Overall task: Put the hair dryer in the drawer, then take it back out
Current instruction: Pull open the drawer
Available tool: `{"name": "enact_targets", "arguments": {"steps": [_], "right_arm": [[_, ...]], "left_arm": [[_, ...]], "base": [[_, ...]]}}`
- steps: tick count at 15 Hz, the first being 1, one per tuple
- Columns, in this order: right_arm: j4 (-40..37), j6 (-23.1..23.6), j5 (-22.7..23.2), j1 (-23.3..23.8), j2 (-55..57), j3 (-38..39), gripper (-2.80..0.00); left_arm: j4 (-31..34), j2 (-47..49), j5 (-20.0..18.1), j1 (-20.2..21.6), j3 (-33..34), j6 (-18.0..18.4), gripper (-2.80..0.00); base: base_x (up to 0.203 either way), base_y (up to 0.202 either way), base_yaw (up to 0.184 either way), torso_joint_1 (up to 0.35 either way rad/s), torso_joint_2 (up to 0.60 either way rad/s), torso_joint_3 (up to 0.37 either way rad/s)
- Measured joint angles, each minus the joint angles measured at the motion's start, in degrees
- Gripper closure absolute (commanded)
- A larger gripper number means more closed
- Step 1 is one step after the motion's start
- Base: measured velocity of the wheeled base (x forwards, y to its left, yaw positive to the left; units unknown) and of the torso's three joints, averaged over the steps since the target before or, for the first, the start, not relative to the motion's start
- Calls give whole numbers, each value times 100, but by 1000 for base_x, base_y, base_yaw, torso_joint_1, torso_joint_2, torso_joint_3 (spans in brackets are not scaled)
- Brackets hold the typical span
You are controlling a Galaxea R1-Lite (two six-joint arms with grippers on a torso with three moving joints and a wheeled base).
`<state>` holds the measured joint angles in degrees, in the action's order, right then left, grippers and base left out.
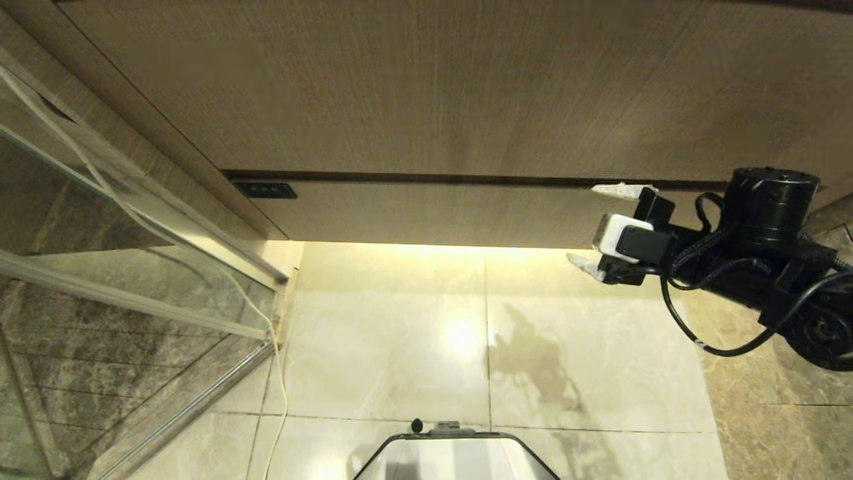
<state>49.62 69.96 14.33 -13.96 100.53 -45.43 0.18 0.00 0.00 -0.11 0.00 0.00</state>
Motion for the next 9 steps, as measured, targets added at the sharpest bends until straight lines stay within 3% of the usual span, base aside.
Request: {"name": "enact_targets", "arguments": {"steps": [2,9], "right_arm": [[293,153,96,170,237,-127,-280],[237,152,53,272,739,-347,-280]], "left_arm": [[0,0,0,0,0,0,0],[-1,0,0,0,0,0,0]], "base": [[0,0,0,0,0,0],[0,0,0,0,0,0]]}}
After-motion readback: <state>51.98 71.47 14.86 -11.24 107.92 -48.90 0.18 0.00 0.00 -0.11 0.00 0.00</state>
